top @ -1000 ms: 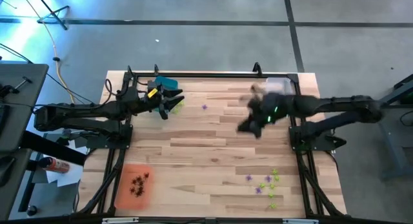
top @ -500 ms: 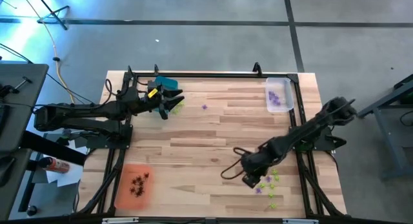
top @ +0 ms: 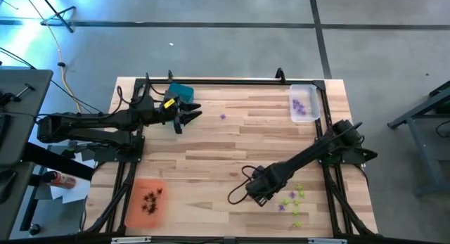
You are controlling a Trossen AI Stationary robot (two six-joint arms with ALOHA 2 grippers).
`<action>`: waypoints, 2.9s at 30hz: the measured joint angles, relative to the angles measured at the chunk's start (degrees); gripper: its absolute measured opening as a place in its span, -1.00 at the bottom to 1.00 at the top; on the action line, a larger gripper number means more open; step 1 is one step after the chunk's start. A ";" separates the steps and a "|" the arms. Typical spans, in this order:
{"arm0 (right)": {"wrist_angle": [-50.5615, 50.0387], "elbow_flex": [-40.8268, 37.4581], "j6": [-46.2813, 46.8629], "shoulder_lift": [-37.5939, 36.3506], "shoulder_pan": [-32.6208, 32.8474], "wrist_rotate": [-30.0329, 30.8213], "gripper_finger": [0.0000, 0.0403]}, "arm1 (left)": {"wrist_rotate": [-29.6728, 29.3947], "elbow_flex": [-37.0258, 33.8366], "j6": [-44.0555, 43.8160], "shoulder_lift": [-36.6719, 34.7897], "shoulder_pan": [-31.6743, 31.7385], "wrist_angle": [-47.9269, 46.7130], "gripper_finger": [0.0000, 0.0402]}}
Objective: Sort Halloween decoration
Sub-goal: Put the purple spider toy into the transparent bin
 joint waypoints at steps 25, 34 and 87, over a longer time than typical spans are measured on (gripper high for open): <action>-1.80 0.42 3.17 3.93 1.18 1.98 -0.29 | 0.57 -0.02 -3.62 0.00 0.04 0.06 -0.11; -2.10 0.55 -2.95 5.08 2.08 4.15 -0.85 | 0.55 -0.02 -4.08 0.00 0.04 0.07 -0.11; -2.80 -8.06 -11.20 -3.61 5.30 13.03 -0.91 | -3.70 0.75 -7.16 0.02 0.04 -1.02 -0.11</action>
